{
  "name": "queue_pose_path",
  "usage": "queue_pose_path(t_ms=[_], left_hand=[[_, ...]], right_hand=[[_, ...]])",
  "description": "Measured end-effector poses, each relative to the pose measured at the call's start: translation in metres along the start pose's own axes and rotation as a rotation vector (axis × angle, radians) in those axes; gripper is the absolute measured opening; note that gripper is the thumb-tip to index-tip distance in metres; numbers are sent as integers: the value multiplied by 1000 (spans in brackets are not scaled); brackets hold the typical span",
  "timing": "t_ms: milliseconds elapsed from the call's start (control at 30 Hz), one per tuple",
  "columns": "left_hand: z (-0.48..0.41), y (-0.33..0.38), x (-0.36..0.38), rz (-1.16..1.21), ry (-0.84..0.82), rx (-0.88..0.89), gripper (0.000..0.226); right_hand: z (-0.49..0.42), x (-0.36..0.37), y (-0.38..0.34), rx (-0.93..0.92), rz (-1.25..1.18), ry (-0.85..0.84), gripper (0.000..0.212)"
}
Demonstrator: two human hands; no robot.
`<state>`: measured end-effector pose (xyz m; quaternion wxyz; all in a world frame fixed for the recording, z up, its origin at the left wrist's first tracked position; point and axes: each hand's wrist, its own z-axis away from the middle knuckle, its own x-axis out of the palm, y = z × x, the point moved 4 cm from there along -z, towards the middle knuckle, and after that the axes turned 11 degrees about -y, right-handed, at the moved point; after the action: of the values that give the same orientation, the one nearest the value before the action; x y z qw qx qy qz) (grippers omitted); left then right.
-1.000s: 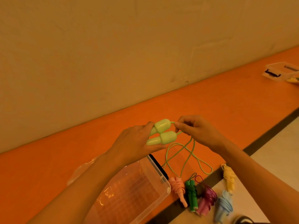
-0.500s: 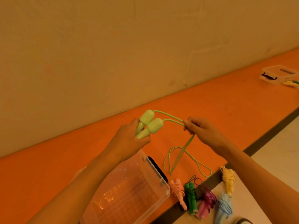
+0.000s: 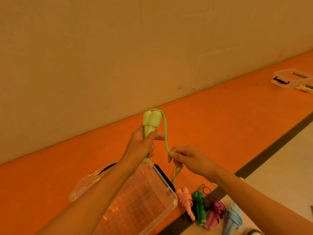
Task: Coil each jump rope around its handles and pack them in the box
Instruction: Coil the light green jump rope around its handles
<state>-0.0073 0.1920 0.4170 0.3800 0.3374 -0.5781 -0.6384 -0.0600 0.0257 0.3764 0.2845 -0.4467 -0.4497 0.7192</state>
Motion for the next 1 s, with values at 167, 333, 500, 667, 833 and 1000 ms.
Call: queue_pose_path(t_ms=[167,333,500,667,833,1000], left_hand=[[-1,-11,9,58,-98,-97,20],[-5,-9,-6,-553,41,-2,30],[0,-3,-16,-974,123,-19,42],[-1,5,-21,-1064,145,-22,44],[0,4,-19,-1198,44,-11,50],[10,-10,4,-1327,-214,-19,73]], right_hand=[[-1,9,-1,-17,33,-95,29],[6,-4,0,-23,176,-85,25],[20,-32,-2,-8,332,6,21],[36,-55,-12,-73,416,120,22],[47,-70,-20,-158,508,275,21],[49,-76,-38,-319,603,373,13]])
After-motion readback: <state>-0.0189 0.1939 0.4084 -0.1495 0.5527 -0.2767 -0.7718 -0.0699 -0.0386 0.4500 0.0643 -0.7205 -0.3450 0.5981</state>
